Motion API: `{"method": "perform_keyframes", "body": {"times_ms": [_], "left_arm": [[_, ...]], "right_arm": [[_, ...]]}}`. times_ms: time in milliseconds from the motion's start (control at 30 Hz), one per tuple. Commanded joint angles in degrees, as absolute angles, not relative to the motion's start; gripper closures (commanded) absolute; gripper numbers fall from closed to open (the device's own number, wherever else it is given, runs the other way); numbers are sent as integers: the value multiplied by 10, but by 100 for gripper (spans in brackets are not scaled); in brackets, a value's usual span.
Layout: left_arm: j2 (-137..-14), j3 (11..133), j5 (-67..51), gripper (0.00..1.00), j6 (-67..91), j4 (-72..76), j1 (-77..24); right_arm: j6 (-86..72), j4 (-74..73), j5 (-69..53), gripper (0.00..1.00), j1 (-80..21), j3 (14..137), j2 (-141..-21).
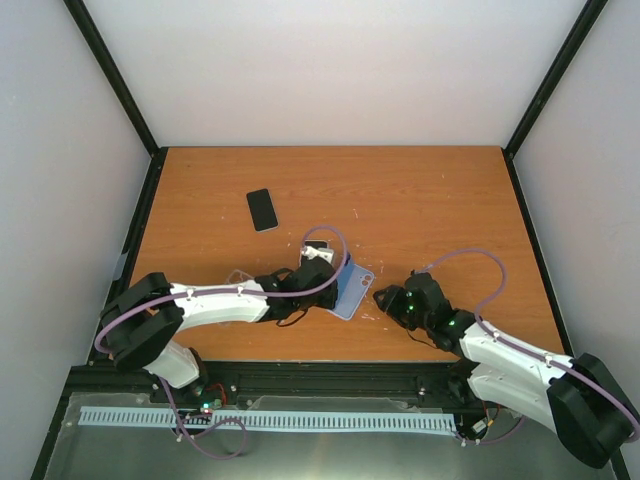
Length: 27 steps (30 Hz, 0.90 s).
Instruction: Put the phone into the phone case
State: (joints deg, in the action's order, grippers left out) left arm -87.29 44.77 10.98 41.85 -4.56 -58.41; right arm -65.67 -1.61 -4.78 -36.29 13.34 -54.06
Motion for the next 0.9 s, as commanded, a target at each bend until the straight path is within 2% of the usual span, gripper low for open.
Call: {"method": "perform_keyframes", "body": {"times_ms": [0,367,567,867], "left_arm": [[-882,476,149,100,387,-34,-600],[-905,483,161,99,373,-30,-616],[-917,497,177,97,371,-48,-625],[-929,509,176,92,366,-56,-638]], "right_arm": [[-674,-1,-58,51,-361,147,-529],[-682,37,-89,51,-362,204,-580],[-696,104,-125,39,-360,220,-655],[-691,127,-134,35,-360,250,-705]]}}
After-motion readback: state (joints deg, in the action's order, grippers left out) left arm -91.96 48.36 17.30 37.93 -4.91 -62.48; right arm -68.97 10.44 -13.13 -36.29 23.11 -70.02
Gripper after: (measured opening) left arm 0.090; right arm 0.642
